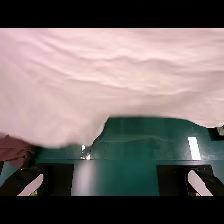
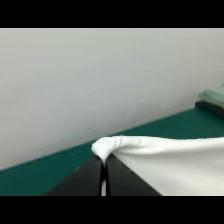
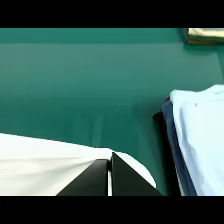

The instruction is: Fold the shirts.

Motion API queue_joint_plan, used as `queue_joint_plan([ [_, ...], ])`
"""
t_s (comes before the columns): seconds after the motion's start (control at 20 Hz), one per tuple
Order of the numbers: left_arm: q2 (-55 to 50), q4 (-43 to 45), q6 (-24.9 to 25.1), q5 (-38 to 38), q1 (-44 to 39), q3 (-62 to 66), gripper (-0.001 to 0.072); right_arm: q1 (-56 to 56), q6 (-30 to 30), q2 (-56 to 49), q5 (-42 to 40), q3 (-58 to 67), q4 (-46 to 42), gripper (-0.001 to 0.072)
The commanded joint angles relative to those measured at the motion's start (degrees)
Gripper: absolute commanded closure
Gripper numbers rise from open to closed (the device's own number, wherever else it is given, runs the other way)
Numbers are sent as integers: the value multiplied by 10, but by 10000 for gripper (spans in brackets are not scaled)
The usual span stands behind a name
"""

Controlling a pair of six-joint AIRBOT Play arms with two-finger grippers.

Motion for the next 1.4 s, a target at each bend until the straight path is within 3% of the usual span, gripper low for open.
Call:
queue_joint_plan([
  [0.0,-94,63,-32,-47,1,-61,686,6,26,-83,53,5,-1,699],
  [0.2,-269,6,-43,-51,0,-145,685,56,36,-196,37,-123,-2,700],
  [0.35,-386,0,-43,-35,0,-151,685,91,34,-285,-45,-198,1,700],
  [0.5,-433,0,-46,-19,1,-151,681,118,29,-357,-109,-201,4,698],
  [0.55,-435,0,-46,-13,1,-151,526,125,29,-376,-113,-187,4,698],
  [0.6,-434,-1,-45,-11,4,-149,242,130,28,-393,-110,-167,4,666],
  [0.65,-434,-3,-46,-23,10,-140,202,130,21,-409,-99,-142,7,454],
  [0.7,-434,-5,-48,-50,22,-125,202,130,13,-419,-87,-120,26,364],
  [0.85,-414,-59,-55,-163,84,-97,203,108,-15,-402,-60,-103,112,364],
  [0.95,-367,-92,-51,-182,115,-150,211,91,-24,-351,-73,-154,124,365],
  [1.35,-80,-85,-72,-94,80,-698,210,48,-29,-137,-134,-394,125,364],
])
